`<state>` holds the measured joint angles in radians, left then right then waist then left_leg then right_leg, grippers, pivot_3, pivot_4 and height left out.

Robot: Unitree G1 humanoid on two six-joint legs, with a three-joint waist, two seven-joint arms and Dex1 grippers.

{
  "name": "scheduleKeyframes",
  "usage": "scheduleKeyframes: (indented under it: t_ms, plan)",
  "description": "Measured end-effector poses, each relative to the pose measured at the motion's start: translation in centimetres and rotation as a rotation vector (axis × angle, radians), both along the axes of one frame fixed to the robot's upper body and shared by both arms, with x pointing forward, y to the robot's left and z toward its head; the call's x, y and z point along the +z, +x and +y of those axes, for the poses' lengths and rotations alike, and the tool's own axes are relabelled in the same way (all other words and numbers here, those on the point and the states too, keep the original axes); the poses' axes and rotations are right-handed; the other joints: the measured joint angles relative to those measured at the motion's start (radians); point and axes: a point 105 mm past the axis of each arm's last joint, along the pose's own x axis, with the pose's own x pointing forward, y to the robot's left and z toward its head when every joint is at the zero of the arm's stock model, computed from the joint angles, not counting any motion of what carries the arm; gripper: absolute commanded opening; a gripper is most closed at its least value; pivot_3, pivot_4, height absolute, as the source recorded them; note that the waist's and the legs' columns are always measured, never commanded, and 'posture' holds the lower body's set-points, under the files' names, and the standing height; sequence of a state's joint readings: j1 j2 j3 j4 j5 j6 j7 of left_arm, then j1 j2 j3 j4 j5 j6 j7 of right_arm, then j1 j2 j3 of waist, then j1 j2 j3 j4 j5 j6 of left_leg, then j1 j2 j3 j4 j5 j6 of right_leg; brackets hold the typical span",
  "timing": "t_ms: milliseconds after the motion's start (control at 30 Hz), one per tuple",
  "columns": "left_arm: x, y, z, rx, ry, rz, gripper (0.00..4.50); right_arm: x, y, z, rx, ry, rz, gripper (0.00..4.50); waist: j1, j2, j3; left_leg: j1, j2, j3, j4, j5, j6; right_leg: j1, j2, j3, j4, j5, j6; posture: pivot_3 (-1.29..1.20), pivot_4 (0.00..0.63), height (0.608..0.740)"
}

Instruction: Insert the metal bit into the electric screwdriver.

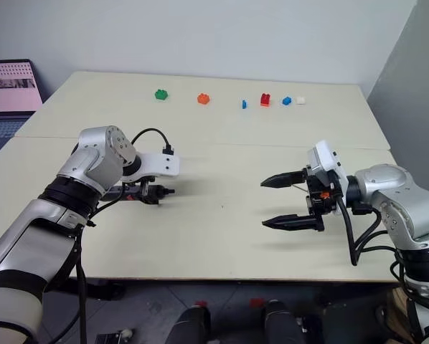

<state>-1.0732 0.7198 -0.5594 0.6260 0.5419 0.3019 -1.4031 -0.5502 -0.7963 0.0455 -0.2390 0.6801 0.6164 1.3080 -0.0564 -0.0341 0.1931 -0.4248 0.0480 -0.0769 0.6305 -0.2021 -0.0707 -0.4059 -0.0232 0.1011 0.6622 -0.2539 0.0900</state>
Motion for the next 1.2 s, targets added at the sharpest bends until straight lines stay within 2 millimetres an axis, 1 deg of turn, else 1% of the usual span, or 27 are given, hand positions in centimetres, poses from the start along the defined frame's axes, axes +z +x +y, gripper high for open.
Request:
scheduleKeyframes:
  t_ms: [100, 167, 200, 233, 367, 533, 600, 867, 1033, 1200]
  plan:
    - [0.1, 0.1, 0.1, 0.0, 0.003, -0.008, 4.44, -0.1, 0.0, 0.1, 0.003, -0.002, 0.003, 4.5, 0.0, 0.0, 0.0, 0.0, 0.0, 0.0, 0.0, 0.0, 0.0, 0.0, 0.0, 0.0, 0.0, 0.0, 0.0, 0.0, 0.15, 0.74]
    - [0.1, 0.1, 0.1, 0.001, 0.004, -0.015, 4.09, -0.2, 0.0, 0.1, 0.005, -0.004, 0.005, 4.5, 0.0, 0.0, 0.0, 0.0, 0.0, 0.0, 0.0, 0.0, 0.0, 0.0, 0.0, 0.0, 0.0, 0.0, 0.0, 0.0, 0.15, 0.74]
    - [0.1, 0.2, 0.1, 0.001, 0.004, -0.017, 4.02, -0.2, 0.0, 0.1, 0.005, -0.004, 0.004, 4.5, 0.0, 0.0, 0.0, 0.0, 0.0, 0.0, 0.0, 0.0, 0.0, 0.0, 0.0, 0.0, 0.0, 0.0, 0.0, 0.0, 0.15, 0.74]
    - [0.1, 0.2, 0.1, 0.003, 0.004, -0.017, 3.73, -0.2, 0.0, 0.1, 0.005, -0.004, 0.003, 4.5, 0.0, 0.0, 0.0, 0.0, 0.0, 0.0, 0.0, 0.0, 0.0, 0.0, 0.0, 0.0, 0.0, 0.0, 0.0, 0.0, 0.15, 0.74]
    - [0.1, 0.1, 0.1, 0.006, 0.001, -0.016, 2.98, -0.2, 0.0, 0.1, 0.004, -0.006, -0.004, 4.5, 0.0, 0.0, 0.0, 0.0, 0.0, 0.0, 0.0, 0.0, 0.0, 0.0, 0.0, 0.0, 0.0, 0.0, 0.0, 0.0, 0.15, 0.74]
    - [0.0, 0.1, -0.1, 0.0, -0.002, -0.015, 1.89, -0.2, 0.1, 0.0, 0.001, -0.007, -0.008, 4.5, 0.0, 0.0, 0.0, 0.0, 0.0, 0.0, 0.0, 0.0, 0.0, 0.0, 0.0, 0.0, 0.0, 0.0, 0.0, 0.0, 0.15, 0.74]
    - [0.0, 0.0, -0.2, 0.0, -0.003, -0.017, 1.64, -0.2, 0.1, 0.0, 0.002, -0.008, -0.009, 4.5, 0.0, 0.0, 0.0, 0.0, 0.0, 0.0, 0.0, 0.0, 0.0, 0.0, 0.0, 0.0, 0.0, 0.0, 0.0, 0.0, 0.15, 0.74]
    - [-0.2, -0.5, -0.3, -0.021, -0.007, -0.01, 1.64, -0.2, 0.1, 0.0, 0.004, -0.01, -0.009, 4.5, 0.0, 0.0, 0.0, 0.0, 0.0, 0.0, 0.0, 0.0, 0.0, 0.0, 0.0, 0.0, 0.0, 0.0, -0.001, 0.0, 0.15, 0.74]
    - [-0.1, -0.9, -0.2, -0.03, -0.041, -0.015, 1.64, -0.2, 0.1, -0.1, 0.002, -0.014, -0.01, 4.5, 0.0, 0.0, 0.0, 0.0, 0.0, 0.0, 0.0, 0.0, 0.0, 0.0, 0.0, 0.0, 0.0, 0.001, -0.002, 0.0, 0.15, 0.74]
    - [1.6, -1.0, -0.6, -0.03, -0.16, -0.071, 1.64, -0.2, 0.1, -0.2, -0.001, -0.021, -0.01, 4.5, 0.002, 0.0, 0.0, 0.0, 0.0, 0.0, 0.0, 0.0, 0.0, 0.0, 0.0, -0.001, 0.001, 0.001, -0.002, 0.0, 0.15, 0.74]
